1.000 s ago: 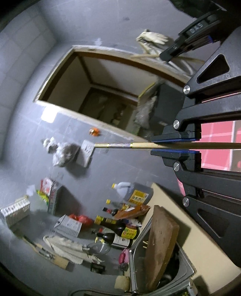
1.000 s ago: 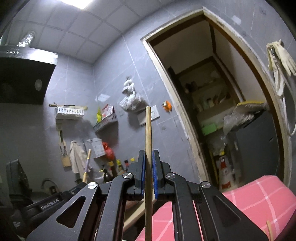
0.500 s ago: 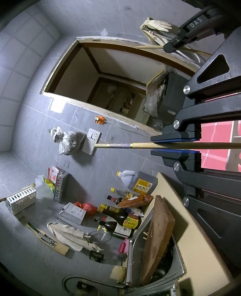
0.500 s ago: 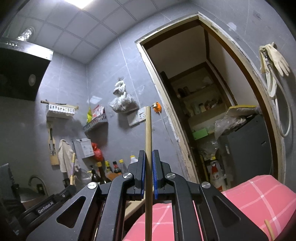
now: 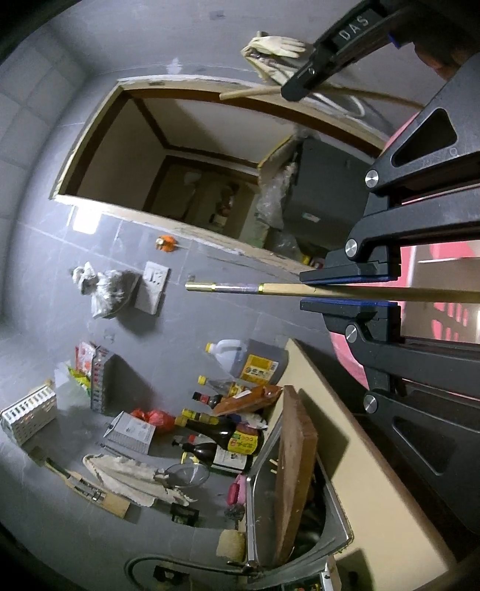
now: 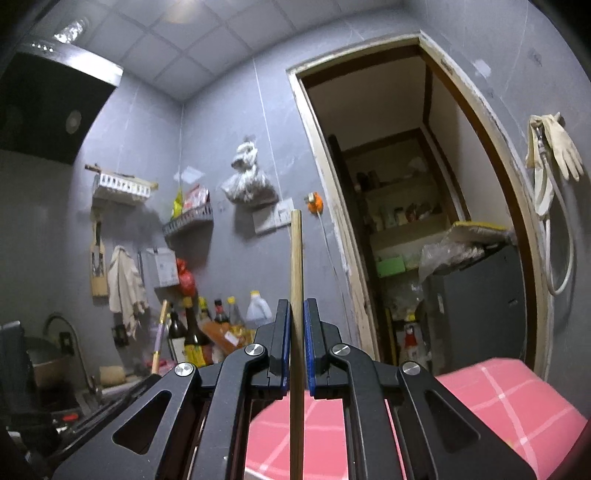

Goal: Organize utensils
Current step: 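Lift both held chopsticks and lower them into the white caddy, then open both tools to release the chopsticks inside the caddy, then move both open tools back over the remaining chopsticks, then close left tool on a plain chopstick while right tool grasps another chopstick, then lift both held chopsticks and lower them into the white caddy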

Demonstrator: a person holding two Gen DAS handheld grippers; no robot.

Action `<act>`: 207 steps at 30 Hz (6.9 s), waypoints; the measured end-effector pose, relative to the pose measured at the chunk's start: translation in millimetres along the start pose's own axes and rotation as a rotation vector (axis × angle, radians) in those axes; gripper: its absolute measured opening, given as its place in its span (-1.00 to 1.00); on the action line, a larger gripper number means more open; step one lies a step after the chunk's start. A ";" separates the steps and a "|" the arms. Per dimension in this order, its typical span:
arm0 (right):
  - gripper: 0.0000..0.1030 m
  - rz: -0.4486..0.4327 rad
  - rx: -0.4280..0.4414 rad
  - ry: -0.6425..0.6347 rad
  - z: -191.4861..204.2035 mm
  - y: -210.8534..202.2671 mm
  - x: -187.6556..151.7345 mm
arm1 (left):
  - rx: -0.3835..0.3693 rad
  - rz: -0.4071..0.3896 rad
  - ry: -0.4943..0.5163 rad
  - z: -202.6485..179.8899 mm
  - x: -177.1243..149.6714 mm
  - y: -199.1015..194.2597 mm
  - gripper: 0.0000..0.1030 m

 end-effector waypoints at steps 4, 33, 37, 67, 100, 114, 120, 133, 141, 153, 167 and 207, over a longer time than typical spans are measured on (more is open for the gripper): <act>-0.89 0.053 0.001 0.009 -0.6 -1.7 -11.4 | -0.013 0.043 0.033 -4.1 -7.4 -1.7 -0.91; -0.02 0.163 -0.041 0.002 -17.2 -44.6 -2.0 | -0.121 0.214 0.033 -16.1 -0.6 -34.9 -0.15; 0.30 0.163 -0.068 -0.011 -26.2 -66.1 9.4 | -0.130 0.201 0.074 -35.2 0.3 -50.6 0.16; 1.00 0.428 -0.283 -0.062 -112.5 -170.2 -3.7 | -0.241 0.421 0.302 -139.7 -100.4 -89.7 0.88; -0.22 0.892 -0.235 0.058 -164.0 -90.0 -69.1 | -0.211 0.873 0.347 -174.0 -164.5 2.8 -0.25; -0.54 0.964 -0.218 0.098 -177.3 -63.3 -81.3 | -0.215 0.900 0.370 -178.8 -169.5 11.2 -0.54; -0.56 0.987 -0.223 0.110 -180.9 -53.2 -84.7 | -0.227 0.919 0.370 -183.0 -169.8 12.6 -0.55; -0.83 1.013 -0.245 0.140 -186.6 -39.1 -87.8 | -0.227 0.952 0.381 -192.1 -171.4 21.3 -0.71; -0.89 0.963 -0.230 0.284 -192.9 -55.9 -80.0 | -0.259 1.001 0.286 -182.0 -167.4 25.6 -0.95; -0.89 0.667 -0.158 0.260 -154.6 -110.8 -32.1 | -0.347 0.827 0.266 -179.1 -139.7 -21.7 -0.95; -0.89 0.246 0.006 0.095 -61.9 -114.5 23.9 | -0.370 0.406 0.129 -141.0 -40.7 -67.6 -0.95; -0.89 -0.146 0.028 0.079 -5.9 -11.5 17.4 | -0.024 -0.139 -0.125 11.0 42.7 -4.7 -0.95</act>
Point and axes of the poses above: each gripper's, at about its wrist camera, not at the fingertips, and y roughly the way its jaws point, z to its left, x to its top, the point moved 1 cm from there along y, roughly the way its jaws point, and after that the axes turned 6 degrees about x, right-handed, at the moved point
